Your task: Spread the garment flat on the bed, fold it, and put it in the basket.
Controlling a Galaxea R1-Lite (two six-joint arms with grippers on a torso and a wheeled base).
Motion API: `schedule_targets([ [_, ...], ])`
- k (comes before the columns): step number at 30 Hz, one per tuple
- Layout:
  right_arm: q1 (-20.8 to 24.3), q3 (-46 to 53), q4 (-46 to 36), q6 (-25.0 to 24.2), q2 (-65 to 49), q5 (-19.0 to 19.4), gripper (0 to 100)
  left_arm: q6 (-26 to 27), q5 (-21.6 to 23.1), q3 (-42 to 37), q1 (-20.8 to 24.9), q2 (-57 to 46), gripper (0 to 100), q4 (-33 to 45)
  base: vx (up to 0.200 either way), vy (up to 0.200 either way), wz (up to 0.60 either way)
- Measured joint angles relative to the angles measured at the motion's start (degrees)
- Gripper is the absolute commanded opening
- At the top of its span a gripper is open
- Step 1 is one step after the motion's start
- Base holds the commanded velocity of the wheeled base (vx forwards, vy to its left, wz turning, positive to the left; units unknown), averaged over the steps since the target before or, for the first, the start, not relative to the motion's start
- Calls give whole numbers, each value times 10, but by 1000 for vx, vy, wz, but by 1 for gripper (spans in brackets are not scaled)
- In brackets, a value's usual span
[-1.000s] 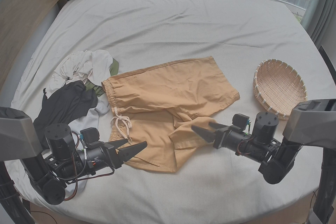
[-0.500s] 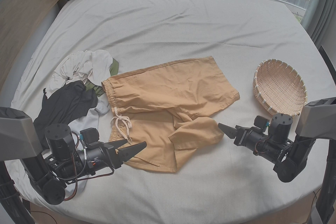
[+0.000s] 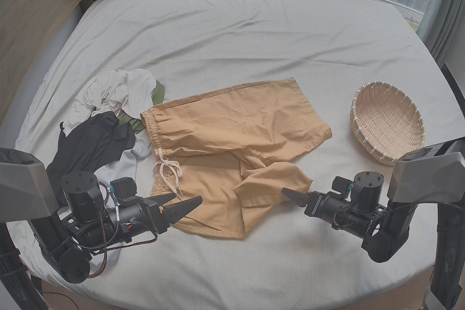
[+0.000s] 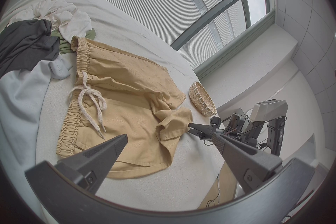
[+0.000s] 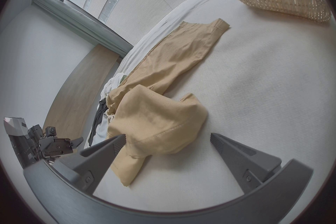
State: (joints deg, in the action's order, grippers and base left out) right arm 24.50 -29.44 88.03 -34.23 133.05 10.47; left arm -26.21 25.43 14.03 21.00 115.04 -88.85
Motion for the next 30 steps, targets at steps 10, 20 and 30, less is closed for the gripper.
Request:
schedule_targets([
  [10, 3, -56, 2, -38, 9, 0, 100, 0, 0, -4, -1, 0, 100, 0, 0, 0, 0],
  [20, 1, -60, 2, -90, -65, 5, 100, 0, 0, -6, -1, 0, 100, 0, 0, 0, 0],
  [30, 4, -61, 3, -104, -79, 6, 100, 0, 0, -11, -1, 0, 100, -1, 0, 0, 0],
])
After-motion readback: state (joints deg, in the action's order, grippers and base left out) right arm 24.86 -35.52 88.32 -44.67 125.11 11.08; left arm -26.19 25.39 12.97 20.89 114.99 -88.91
